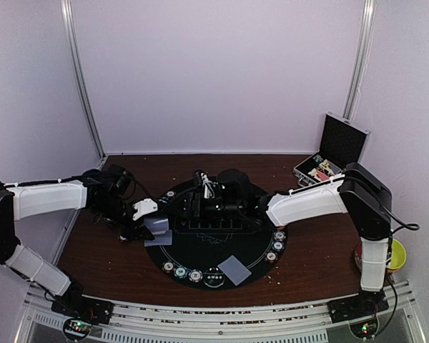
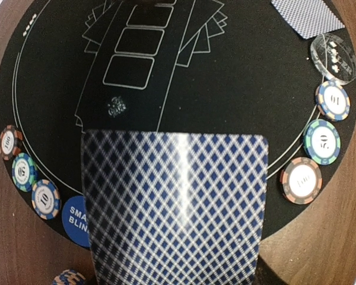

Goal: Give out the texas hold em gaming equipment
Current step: Pick up the poker card from the face-down deck piles.

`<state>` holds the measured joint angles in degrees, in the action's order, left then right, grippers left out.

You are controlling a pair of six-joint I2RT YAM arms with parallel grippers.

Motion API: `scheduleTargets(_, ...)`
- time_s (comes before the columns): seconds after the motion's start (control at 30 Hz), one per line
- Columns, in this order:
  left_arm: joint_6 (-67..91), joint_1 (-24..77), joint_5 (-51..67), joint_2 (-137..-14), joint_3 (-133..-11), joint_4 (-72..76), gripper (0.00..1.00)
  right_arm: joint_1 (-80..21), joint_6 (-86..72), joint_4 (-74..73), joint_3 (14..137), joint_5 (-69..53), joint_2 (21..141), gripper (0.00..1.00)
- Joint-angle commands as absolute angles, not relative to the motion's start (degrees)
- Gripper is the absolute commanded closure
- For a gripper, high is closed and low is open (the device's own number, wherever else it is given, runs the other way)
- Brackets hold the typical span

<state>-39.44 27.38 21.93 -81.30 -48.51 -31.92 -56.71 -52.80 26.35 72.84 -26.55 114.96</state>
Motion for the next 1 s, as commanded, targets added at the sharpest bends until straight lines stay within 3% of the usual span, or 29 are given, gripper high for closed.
scheduleTargets(0.0,-37.5,30.7,22.0,-82.7,-51.7,-29.5,0.47,-57.5,-55.4,31.6,72.9,-28.4,117.9,0.33)
scheduleTargets(0.2,-36.9,31.9,21.7,-83.2,-52.2,-28.8,0.47,-57.5,-56.6,33.2,71.6,-28.0,119.3,0.33)
scheduleTargets(0.53,-36.7,31.8,22.0,-81.6,-50.9,-27.7,0.47,-54.1,-61.3,45.2,59.4,-25.8,113.2,0.33)
scheduleTargets(0.97,-37.2,31.9,23.5,-81.2,-51.8,-28.7,0.47,-56.5,-62.1,43.3,69.9,-31.0,122.2,0.34)
